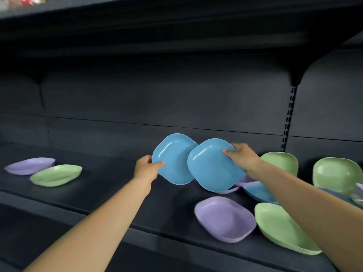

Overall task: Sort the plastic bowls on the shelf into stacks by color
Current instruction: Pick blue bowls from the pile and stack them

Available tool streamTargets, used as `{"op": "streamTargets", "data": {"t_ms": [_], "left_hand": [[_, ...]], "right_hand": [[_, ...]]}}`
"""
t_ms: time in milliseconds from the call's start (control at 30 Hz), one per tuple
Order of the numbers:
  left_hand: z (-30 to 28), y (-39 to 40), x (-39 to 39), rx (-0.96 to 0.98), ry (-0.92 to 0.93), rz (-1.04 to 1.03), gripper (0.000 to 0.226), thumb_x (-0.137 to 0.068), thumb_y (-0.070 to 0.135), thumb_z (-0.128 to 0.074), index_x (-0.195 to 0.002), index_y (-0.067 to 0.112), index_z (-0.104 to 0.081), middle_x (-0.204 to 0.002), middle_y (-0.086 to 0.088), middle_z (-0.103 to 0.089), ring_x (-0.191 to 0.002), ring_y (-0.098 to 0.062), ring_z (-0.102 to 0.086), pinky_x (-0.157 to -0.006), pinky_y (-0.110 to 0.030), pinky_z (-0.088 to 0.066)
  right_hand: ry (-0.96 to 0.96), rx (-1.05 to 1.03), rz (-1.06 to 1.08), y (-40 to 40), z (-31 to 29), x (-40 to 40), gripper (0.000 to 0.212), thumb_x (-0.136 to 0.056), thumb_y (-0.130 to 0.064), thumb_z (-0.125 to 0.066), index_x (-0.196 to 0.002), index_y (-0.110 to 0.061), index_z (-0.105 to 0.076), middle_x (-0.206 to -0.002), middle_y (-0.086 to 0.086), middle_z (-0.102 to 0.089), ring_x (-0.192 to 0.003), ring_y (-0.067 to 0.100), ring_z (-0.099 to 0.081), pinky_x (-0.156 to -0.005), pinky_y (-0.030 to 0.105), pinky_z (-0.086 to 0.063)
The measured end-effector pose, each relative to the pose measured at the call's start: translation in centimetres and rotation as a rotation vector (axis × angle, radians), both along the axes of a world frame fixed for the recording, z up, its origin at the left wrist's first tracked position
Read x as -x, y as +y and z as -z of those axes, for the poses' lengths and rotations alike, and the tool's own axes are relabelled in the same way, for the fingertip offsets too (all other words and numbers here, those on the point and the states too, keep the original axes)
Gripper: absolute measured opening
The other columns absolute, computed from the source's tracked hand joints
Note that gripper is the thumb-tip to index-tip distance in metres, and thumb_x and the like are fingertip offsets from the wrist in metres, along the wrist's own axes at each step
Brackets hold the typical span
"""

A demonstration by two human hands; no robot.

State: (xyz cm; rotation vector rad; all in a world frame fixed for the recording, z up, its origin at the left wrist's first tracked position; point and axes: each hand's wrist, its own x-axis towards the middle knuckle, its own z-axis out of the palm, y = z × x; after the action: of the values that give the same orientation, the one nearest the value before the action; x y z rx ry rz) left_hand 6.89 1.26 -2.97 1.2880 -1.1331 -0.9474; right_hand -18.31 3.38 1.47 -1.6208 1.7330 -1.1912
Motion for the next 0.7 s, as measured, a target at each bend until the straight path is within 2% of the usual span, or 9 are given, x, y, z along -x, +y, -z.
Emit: {"op": "streamTargets", "data": {"t_ms": [167,300,367,500,633,700], "left_hand": [[-0.2,-2.0,-12.4,0.010,0.023,-0.018,0.006,-0.088,0.006,-0.058,-0.083,0.010,-0.058,-0.092,-0.009,-0.062,-0.083,-0.026,-0.054,-0.072,-0.034,-0.044],[0.8,-4.2,-21.0,-0.041,-0.002,0.014,0.005,-0.088,0.005,-0.058,-0.091,0.008,-0.061,-0.099,-0.013,-0.064,-0.085,-0.028,-0.057,-0.075,-0.036,-0.045],[1.6,-5.1,-24.1,-0.086,-0.007,0.029,0.004,-0.088,0.005,-0.059,-0.087,0.010,-0.061,-0.100,-0.013,-0.065,-0.087,-0.029,-0.059,-0.076,-0.036,-0.046],[3.4,-7.2,-27.8,-0.184,-0.053,0.094,0.009,-0.086,0.006,-0.064,-0.081,0.013,-0.061,-0.097,-0.011,-0.067,-0.092,-0.029,-0.062,-0.082,-0.035,-0.047],[4.8,-10.0,-29.1,-0.245,-0.096,0.178,0.011,-0.084,0.004,-0.066,-0.081,0.013,-0.061,-0.091,-0.007,-0.067,-0.088,-0.027,-0.063,-0.077,-0.031,-0.048],[5.5,-11.2,-29.0,-0.256,-0.125,0.217,0.007,-0.083,0.003,-0.067,-0.083,0.009,-0.062,-0.090,-0.008,-0.068,-0.084,-0.026,-0.063,-0.069,-0.029,-0.048]], "right_hand": [[-0.175,0.023,0.073,-2.7,1.5,-12.2,0.023,-0.096,-0.024,-0.049,-0.111,-0.011,-0.060,-0.107,0.008,-0.064,-0.100,0.030,-0.060,-0.088,0.040,-0.048],[-0.352,0.004,0.147,-4.1,3.7,-21.3,0.019,-0.097,-0.021,-0.045,-0.109,-0.011,-0.056,-0.103,0.007,-0.059,-0.092,0.027,-0.053,-0.077,0.034,-0.042],[-0.429,-0.032,0.180,-4.5,4.9,-24.6,0.013,-0.098,-0.018,-0.044,-0.103,-0.011,-0.054,-0.099,0.006,-0.056,-0.091,0.025,-0.051,-0.077,0.033,-0.040],[-0.529,-0.126,0.224,-5.2,6.9,-29.1,0.010,-0.098,-0.018,-0.044,-0.101,-0.012,-0.051,-0.103,0.006,-0.055,-0.095,0.026,-0.051,-0.080,0.034,-0.040],[-0.569,-0.150,0.273,-6.7,8.6,-31.3,0.013,-0.098,-0.018,-0.042,-0.104,-0.012,-0.053,-0.104,0.006,-0.057,-0.098,0.027,-0.053,-0.082,0.036,-0.043],[-0.593,-0.147,0.295,-7.5,9.5,-31.8,0.013,-0.098,-0.017,-0.042,-0.099,-0.014,-0.054,-0.105,0.006,-0.059,-0.100,0.028,-0.054,-0.086,0.039,-0.044]]}}
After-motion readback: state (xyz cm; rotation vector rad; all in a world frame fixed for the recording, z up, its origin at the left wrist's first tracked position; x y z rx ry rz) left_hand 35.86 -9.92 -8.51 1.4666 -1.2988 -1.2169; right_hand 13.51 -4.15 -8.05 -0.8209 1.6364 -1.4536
